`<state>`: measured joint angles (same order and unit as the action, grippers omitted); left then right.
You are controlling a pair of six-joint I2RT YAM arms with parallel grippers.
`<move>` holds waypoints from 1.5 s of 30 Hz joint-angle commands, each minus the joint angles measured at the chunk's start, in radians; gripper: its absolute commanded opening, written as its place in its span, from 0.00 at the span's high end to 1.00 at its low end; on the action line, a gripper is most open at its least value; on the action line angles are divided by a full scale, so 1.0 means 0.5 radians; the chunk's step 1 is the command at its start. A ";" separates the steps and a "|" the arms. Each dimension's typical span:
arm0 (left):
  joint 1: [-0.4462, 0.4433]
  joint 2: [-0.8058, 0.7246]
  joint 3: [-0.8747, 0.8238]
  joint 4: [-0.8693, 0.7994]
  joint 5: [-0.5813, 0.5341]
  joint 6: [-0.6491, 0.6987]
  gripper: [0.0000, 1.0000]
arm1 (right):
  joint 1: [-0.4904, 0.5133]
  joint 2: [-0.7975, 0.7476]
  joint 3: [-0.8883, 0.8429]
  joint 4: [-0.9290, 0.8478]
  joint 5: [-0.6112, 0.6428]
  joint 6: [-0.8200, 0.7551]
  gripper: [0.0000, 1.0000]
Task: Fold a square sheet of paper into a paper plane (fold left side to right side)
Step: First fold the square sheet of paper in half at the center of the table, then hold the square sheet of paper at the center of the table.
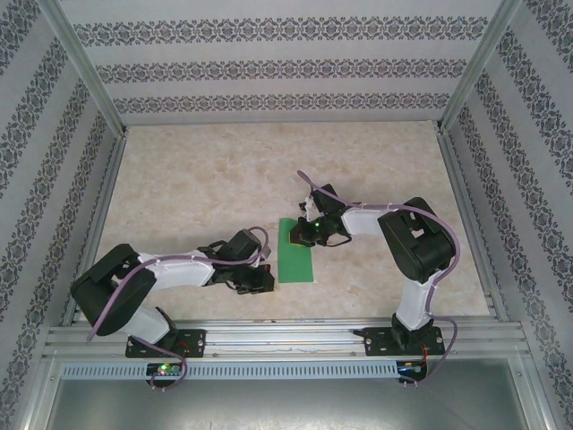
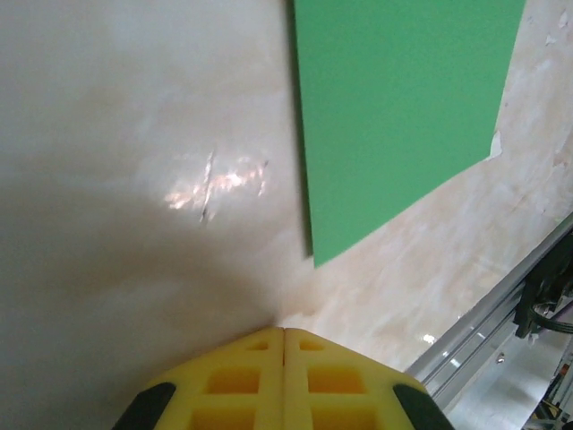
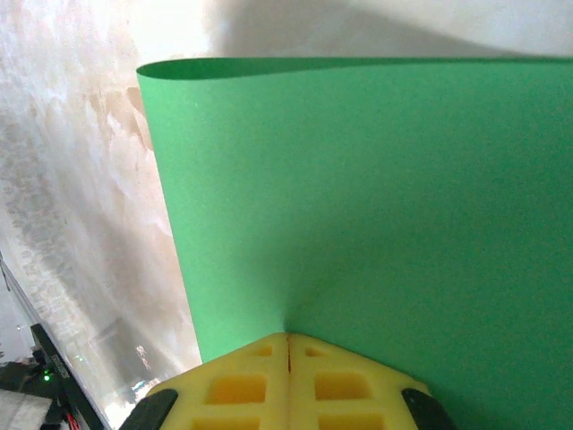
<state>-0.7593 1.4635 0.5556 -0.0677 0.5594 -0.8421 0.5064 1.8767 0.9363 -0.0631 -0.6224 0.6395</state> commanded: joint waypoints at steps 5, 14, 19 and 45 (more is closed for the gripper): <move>0.145 -0.205 0.151 -0.275 -0.061 0.148 0.96 | -0.004 0.068 -0.074 -0.191 0.255 -0.067 1.00; 0.196 0.256 0.545 -0.131 0.042 0.306 0.98 | 0.015 0.053 -0.081 -0.174 0.263 -0.046 1.00; 0.190 0.467 0.619 -0.028 0.077 0.298 0.98 | 0.027 0.047 -0.081 -0.171 0.260 -0.043 1.00; 0.111 0.600 0.521 -0.038 -0.131 0.115 1.00 | 0.015 -0.429 -0.060 -0.255 0.147 -0.030 0.87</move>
<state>-0.6857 1.7569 0.8455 -0.0700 0.5449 -0.7609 0.5148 1.7416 0.9302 -0.1513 -0.5690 0.6289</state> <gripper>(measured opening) 0.057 0.125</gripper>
